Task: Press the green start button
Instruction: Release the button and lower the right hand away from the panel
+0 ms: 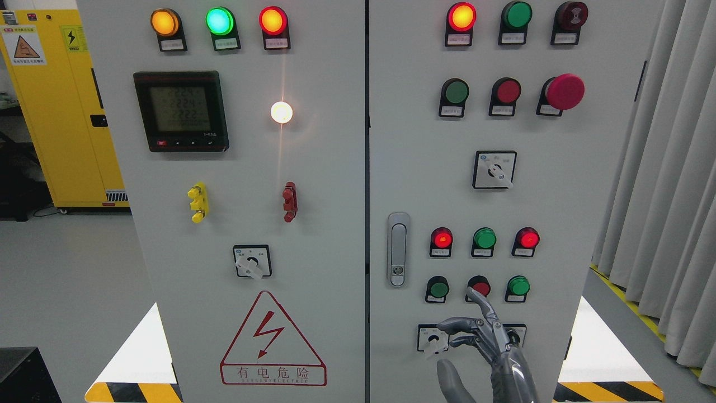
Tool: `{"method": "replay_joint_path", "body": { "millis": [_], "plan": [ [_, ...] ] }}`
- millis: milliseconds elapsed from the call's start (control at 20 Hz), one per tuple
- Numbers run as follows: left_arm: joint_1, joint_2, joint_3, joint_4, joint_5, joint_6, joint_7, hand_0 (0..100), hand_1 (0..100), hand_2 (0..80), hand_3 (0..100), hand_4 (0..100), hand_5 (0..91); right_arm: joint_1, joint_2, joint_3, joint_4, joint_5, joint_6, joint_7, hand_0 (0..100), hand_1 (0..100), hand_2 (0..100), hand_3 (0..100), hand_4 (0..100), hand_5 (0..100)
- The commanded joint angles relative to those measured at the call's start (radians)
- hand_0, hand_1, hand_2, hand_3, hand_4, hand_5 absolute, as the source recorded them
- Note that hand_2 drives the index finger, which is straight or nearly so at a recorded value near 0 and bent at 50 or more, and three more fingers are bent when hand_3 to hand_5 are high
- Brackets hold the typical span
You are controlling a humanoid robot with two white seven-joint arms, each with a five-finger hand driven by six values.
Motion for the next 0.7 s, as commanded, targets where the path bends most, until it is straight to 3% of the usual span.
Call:
{"method": "replay_joint_path", "body": {
  "millis": [0, 650],
  "plan": [
    [0.0, 0.0, 0.0, 0.0, 0.0, -0.001, 0.0, 12, 56, 0.0, 0, 0, 0.0, 0.025, 0.021, 0.041, -0.039, -0.097, 0.004, 0.002, 34, 45, 0, 8, 12, 9],
    [0.002, 0.0, 0.0, 0.0, 0.0, -0.001, 0.0, 12, 56, 0.0, 0, 0, 0.0, 0.033, 0.02, 0.055, -0.052, -0.105, 0.03, 0.001, 32, 45, 0, 9, 12, 9]
  ]
}}
